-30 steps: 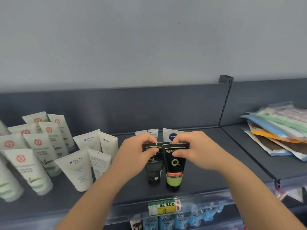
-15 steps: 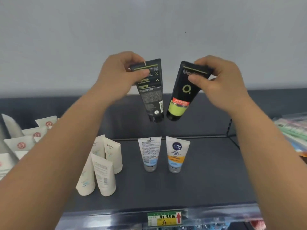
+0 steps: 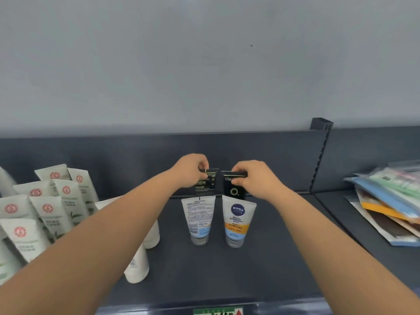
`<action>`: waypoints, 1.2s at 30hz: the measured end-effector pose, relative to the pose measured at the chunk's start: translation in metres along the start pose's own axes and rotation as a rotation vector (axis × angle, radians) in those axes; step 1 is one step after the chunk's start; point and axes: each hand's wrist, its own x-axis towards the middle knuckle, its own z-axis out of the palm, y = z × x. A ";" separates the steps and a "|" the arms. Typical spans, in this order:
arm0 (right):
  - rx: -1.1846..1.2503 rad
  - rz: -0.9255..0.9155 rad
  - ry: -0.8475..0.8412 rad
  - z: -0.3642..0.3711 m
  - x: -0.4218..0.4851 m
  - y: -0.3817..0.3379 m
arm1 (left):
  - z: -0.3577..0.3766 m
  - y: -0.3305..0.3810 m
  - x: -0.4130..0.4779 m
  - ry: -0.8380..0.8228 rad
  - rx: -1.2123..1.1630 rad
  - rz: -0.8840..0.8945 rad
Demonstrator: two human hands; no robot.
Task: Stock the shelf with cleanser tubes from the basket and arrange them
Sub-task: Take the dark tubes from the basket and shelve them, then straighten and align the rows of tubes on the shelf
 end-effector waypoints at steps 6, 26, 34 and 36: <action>0.029 0.039 -0.113 -0.004 -0.001 0.005 | -0.004 0.000 -0.001 -0.141 0.023 -0.026; -0.234 -0.268 -0.138 -0.009 -0.018 -0.076 | -0.042 0.006 -0.089 0.024 0.502 -0.050; -0.206 -0.468 -0.193 0.013 -0.035 -0.137 | -0.068 -0.009 -0.156 0.170 0.518 -0.191; -0.192 -0.505 -0.217 0.022 -0.040 -0.152 | -0.074 -0.015 -0.175 0.206 0.488 -0.222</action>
